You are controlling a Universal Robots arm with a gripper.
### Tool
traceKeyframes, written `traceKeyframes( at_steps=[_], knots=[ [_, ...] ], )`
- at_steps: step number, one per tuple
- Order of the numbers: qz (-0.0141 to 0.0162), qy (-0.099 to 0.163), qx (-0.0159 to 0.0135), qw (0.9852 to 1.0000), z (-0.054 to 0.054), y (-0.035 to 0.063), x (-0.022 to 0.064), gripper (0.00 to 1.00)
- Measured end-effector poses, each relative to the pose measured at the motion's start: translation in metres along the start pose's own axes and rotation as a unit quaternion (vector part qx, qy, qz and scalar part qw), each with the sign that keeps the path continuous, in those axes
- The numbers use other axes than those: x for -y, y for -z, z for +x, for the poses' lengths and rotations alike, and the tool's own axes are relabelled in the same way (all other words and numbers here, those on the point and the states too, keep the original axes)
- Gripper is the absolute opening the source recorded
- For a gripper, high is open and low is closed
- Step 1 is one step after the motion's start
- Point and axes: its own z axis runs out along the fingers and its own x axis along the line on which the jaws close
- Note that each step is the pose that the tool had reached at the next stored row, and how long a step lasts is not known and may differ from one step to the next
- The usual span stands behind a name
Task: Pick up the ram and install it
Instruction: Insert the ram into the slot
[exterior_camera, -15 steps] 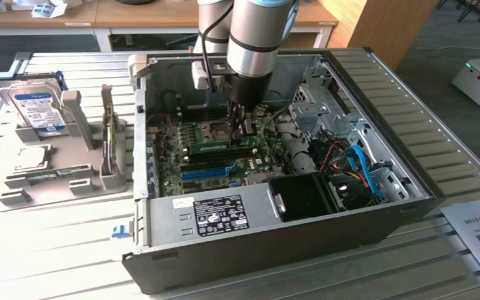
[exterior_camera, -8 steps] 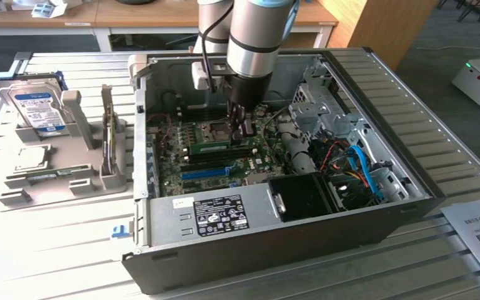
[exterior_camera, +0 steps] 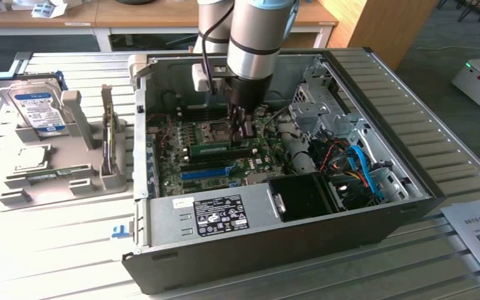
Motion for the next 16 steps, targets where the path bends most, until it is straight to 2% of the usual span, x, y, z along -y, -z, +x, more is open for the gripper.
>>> traceKeyframes(
  at_steps=[16],
  knots=[
    [0.0, -0.006, 0.0003, 1.0, 0.0, -0.0019, 0.0001, 0.12]
  ],
)
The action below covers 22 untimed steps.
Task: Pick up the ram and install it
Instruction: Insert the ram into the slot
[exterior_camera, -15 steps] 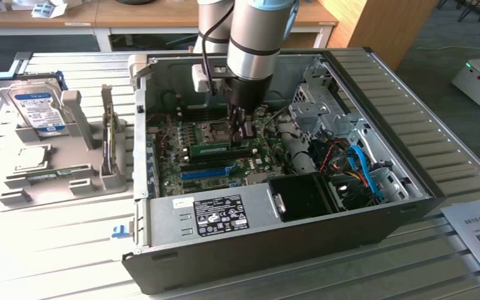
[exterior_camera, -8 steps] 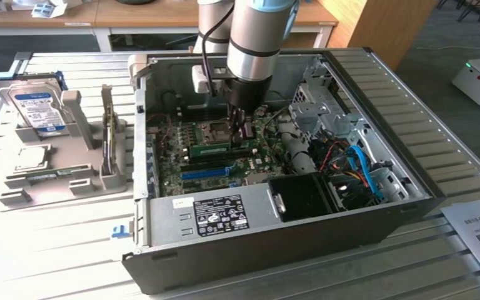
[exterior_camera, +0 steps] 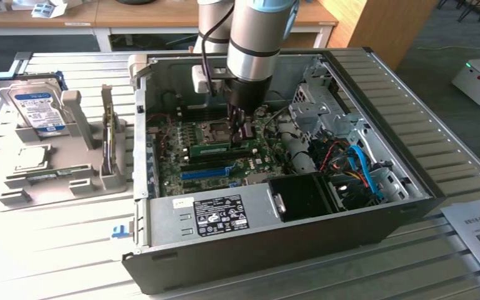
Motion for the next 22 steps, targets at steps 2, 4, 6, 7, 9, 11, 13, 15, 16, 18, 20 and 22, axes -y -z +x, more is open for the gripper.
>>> traceKeyframes(
  at_steps=[2, 4, 6, 7, 9, 11, 13, 15, 16, 18, 20, 22],
  knots=[
    [0.0, -0.004, 0.0001, 1.0, 0.0, -0.0001, 0.0, 0.12],
    [0.0, -0.006, 0.0003, 1.0, 0.0, -0.0002, 0.0, 0.12],
    [0.0, -0.006, 0.0003, 1.0, 0.0, -0.0002, 0.0, 0.12],
    [0.0, -0.006, 0.0003, 1.0, 0.0, -0.0002, 0.0, 0.12],
    [0.0003, -0.006, 0.0004, 1.0, 0.0, -0.0002, -0.0001, 0.12],
    [0.0018, -0.006, 0.0005, 1.0, 0.0, -0.0003, -0.0006, 0.12],
    [0.0038, -0.006, 0.0008, 1.0, 0.0, -0.0003, -0.0014, 0.12],
    [0.0052, -0.006, 0.0009, 1.0, 0.0, -0.0003, -0.0018, 0.12],
    [0.0052, -0.006, 0.0009, 1.0, 0.0, -0.0003, -0.0018, 0.12],
    [0.0053, -0.006, 0.0009, 1.0, 0.0, -0.0003, -0.0018, 0.12],
    [0.0053, -0.006, 0.0009, 1.0, 0.0, -0.0003, -0.0019, 0.12],
    [0.0052, -0.006, 0.0009, 1.0, 0.0, -0.0003, -0.0019, 0.12]
  ],
)
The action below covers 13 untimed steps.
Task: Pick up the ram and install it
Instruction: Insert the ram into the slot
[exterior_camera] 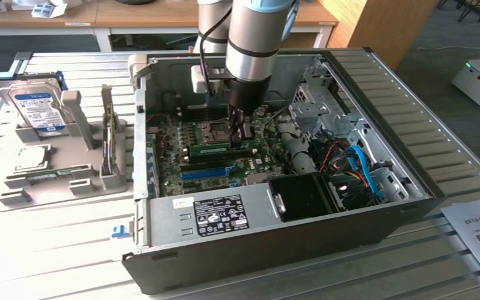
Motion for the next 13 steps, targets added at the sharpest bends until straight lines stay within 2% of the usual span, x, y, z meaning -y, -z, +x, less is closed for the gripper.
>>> traceKeyframes(
  at_steps=[13],
  knots=[
    [0.0012, 0.003, 0.0, 1.0, 0.0, 0.0, -0.0001, 0.12]
  ],
)
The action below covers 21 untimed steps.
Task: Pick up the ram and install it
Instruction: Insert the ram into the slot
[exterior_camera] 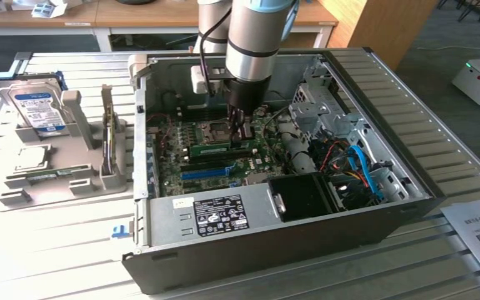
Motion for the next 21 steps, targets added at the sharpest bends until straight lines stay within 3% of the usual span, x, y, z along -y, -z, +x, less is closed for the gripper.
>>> traceKeyframes(
  at_steps=[21],
  knots=[
    [0.0001, 0.002, -0.0002, 1.0, 0.0001, -0.0031, -0.0011, 0.12]
  ],
)
